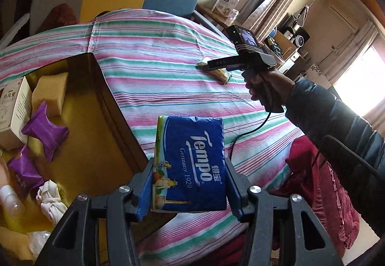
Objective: Organize objects
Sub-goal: 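Carry the tissue pack toward the tray while the right gripper grasps the WEIDAN snack packet, then lower the tissue pack into the tray and open the left gripper while the right gripper holds the snack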
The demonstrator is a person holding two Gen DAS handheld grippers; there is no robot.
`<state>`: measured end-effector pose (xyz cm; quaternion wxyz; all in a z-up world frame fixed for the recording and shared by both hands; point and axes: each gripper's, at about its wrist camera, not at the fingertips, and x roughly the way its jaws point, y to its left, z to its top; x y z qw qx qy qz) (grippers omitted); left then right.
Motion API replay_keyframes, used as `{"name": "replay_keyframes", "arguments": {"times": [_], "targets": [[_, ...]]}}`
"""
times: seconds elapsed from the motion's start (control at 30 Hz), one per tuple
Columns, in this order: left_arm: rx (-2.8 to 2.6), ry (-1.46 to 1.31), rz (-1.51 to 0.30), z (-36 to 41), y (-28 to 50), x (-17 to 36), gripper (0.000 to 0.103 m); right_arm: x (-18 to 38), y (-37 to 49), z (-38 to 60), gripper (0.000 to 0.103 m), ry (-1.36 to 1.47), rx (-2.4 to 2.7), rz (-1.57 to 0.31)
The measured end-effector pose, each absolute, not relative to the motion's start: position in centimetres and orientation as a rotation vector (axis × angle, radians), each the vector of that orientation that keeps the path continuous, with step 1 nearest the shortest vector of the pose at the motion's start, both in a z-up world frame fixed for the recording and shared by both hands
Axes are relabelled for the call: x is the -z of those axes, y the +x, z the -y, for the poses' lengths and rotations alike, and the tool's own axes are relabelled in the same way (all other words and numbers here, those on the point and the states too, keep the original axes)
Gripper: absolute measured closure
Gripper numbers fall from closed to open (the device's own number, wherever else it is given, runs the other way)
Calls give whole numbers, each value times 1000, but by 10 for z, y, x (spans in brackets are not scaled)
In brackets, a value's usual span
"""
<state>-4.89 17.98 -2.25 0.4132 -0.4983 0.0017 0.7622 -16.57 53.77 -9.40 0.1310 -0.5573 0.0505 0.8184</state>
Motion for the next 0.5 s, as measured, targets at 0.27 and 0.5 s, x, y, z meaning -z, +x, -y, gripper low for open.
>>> {"name": "replay_keyframes", "arguments": {"times": [0.27,0.5], "targets": [[-1901,-1249,10,-178,-44,19,50,101,-168,-540,57,-1628,-2405,-154],[-1935,-1221,25,-160,-38,13,50,98,-137,-502,61,-1716,-2416,-212]]}}
